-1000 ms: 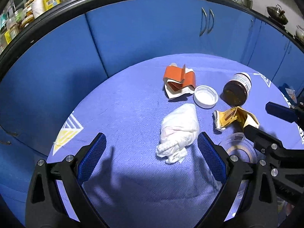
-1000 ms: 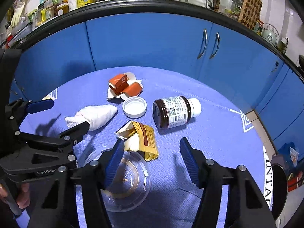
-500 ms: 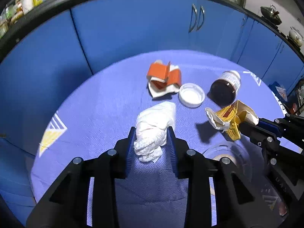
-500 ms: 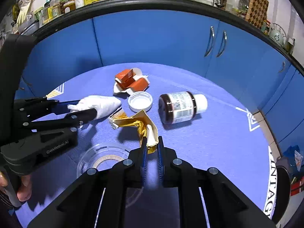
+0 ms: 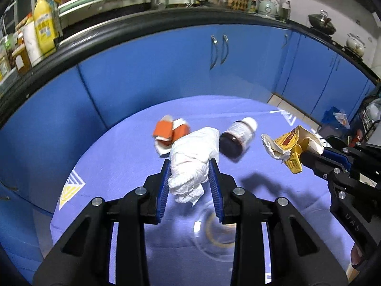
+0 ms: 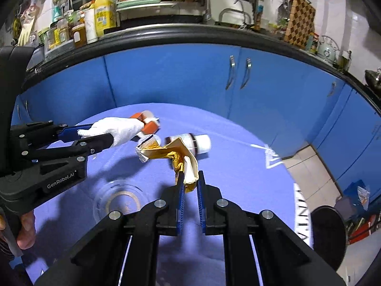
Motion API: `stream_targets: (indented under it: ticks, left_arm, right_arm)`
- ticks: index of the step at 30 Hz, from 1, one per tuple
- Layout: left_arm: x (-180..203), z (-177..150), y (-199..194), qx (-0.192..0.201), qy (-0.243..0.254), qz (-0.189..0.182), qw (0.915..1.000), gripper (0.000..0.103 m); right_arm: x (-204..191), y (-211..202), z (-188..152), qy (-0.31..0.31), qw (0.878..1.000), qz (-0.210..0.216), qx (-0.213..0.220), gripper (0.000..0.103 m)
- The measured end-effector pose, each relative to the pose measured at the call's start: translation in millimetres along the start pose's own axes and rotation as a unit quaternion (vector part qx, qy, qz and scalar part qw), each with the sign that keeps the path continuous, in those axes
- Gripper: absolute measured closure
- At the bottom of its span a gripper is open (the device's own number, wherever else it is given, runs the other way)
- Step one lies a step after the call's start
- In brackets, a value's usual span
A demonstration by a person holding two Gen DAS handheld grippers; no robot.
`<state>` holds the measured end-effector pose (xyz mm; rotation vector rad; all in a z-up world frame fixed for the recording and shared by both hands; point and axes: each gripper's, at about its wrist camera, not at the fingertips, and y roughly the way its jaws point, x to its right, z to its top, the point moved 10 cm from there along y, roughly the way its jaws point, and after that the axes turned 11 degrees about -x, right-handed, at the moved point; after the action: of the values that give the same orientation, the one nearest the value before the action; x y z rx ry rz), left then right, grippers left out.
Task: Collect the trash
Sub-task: 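Lift both held items and carry them over the black bin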
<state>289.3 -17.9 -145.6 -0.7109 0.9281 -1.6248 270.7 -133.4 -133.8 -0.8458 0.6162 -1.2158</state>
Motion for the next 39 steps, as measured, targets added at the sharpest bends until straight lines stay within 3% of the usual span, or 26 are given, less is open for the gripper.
stream_targets:
  ticks: [16, 39]
  left_arm:
    - [89, 26, -21, 0.02, 0.053, -0.008, 0.9984, 0.07]
    - [220, 38, -16, 0.019, 0.129, -0.025, 0.9912, 0.07]
  right_arm:
    - [84, -49, -22, 0.051, 0.998, -0.041, 0.027, 0.093]
    - [195, -73, -74, 0.121, 0.989, -0.078, 0.029, 0.093]
